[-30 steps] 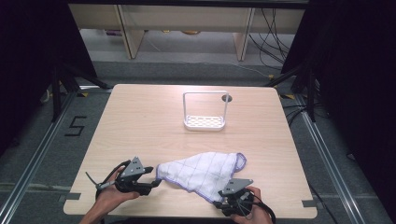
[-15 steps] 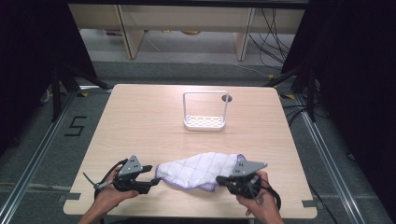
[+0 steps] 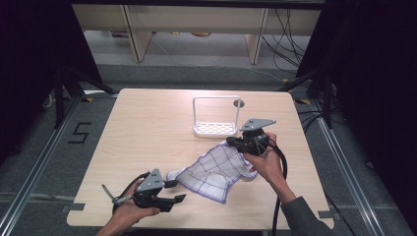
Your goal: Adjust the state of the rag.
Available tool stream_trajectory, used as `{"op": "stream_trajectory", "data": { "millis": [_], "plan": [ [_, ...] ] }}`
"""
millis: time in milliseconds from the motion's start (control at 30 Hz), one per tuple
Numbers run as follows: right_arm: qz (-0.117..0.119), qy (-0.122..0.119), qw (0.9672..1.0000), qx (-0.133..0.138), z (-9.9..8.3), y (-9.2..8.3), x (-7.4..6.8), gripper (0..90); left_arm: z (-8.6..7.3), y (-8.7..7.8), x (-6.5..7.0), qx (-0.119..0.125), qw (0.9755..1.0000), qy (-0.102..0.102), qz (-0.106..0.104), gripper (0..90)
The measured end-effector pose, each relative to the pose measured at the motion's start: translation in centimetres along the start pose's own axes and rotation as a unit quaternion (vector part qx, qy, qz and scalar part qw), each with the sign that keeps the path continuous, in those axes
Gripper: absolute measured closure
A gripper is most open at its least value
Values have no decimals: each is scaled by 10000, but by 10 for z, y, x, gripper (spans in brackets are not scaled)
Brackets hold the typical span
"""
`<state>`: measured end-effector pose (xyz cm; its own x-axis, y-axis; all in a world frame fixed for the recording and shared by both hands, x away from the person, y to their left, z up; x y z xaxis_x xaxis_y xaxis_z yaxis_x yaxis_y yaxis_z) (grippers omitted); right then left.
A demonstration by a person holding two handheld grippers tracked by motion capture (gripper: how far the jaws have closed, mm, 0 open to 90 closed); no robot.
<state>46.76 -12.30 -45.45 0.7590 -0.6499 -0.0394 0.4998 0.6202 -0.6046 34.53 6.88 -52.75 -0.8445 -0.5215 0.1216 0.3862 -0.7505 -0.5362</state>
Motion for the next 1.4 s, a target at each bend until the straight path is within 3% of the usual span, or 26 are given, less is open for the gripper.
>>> {"op": "stream_trajectory", "data": {
  "millis": [33, 100, 233, 267, 433, 567, 600, 633, 700, 733, 833, 900, 933, 967, 1100, 1133, 1167, 1200, 1300, 1333, 1367, 1400],
  "plan": [
    [-35, 94, 9999, -29, 0, 2, 2, 882, 0, 8, 4, -48, 10000, 39, -77, 438],
    [-16, -32, 10000, -67, 0, 7, 8, 882, 1, 23, 11, -171, 9997, 108, -164, 437],
    [-137, 115, 9997, -153, -3, 12, 16, 882, 6, 49, 28, -376, 9986, 186, -332, 430],
    [-137, 115, 9997, -153, -3, 12, 16, 882, 6, 49, 28, -376, 9986, 186, -332, 431],
    [-165, 128, 9995, -223, -8, 17, 25, 882, 12, 82, 46, -526, 9973, 268, -430, 441],
    [-179, 253, 9993, -220, -8, 19, 27, 881, 16, 99, 49, -616, 9966, 425, -340, 460],
    [-171, 288, 9992, -227, -9, 20, 26, 881, 18, 105, 51, -565, 9972, 346, -335, 465],
    [-177, 247, 9992, -246, -9, 21, 27, 881, 17, 106, 48, -691, 9959, 511, -295, 473],
    [-170, 175, 9995, -220, -8, 22, 28, 881, 19, 113, 47, -617, 9970, 431, -179, 490],
    [-190, 191, 9995, -149, -8, 24, 28, 881, 17, 115, 45, -704, 9964, 453, -131, 506],
    [-145, 231, 9992, -287, -10, 23, 27, 881, 15, 120, 44, -752, 9956, 550, -72, 601],
    [-115, 302, 9989, -333, -11, 24, 26, 881, 15, 120, 44, -776, 9954, 564, 20, 720],
    [-156, 232, 9991, -323, -12, 25, 30, 881, 15, 119, 42, -809, 9942, 710, 33, 848],
    [-156, 232, 9991, -323, -12, 25, 30, 881, 15, 119, 42, -809, 9942, 710, 33, 872],
    [-170, 291, 9988, -350, -12, 24, 33, 881, 11, 106, 45, -845, 9931, 790, -171, 886],
    [-232, 316, 9991, -183, -10, 26, 36, 881, 11, 100, 48, -752, 9944, 689, -278, 887],
    [-266, 338, 9989, -181, -10, 25, 37, 881, 7, 91, 50, -794, 9939, 683, -351, 888],
    [-248, 304, 9985, -373, -12, 21, 40, 881, 7, 83, 52, -673, 9946, 682, -398, 888],
    [-359, 340, 9982, -330, -11, 22, 47, 882, -5, 53, 55, -632, 9951, 520, -551, 888],
    [-348, 289, 9981, -408, -12, 22, 49, 882, -9, 44, 55, -653, 9942, 560, -639, 888],
    [-409, 377, 9980, -286, -11, 25, 51, 882, -14, 37, 53, -595, 9944, 552, -672, 888],
    [-444, 345, 9975, -428, -14, 26, 54, 882, -19, 30, 52, -577, 9948, 490, -675, 887]
  ]
}}
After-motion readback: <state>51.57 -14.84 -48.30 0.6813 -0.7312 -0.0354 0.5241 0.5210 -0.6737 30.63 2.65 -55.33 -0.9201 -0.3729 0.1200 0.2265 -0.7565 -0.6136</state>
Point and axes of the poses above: each handheld gripper's, and its own axes: y roughly forward along the jaws, z roughly out of its top, x roughly to its right, the point moved 9 cm from there along y, roughly forward along the jaws
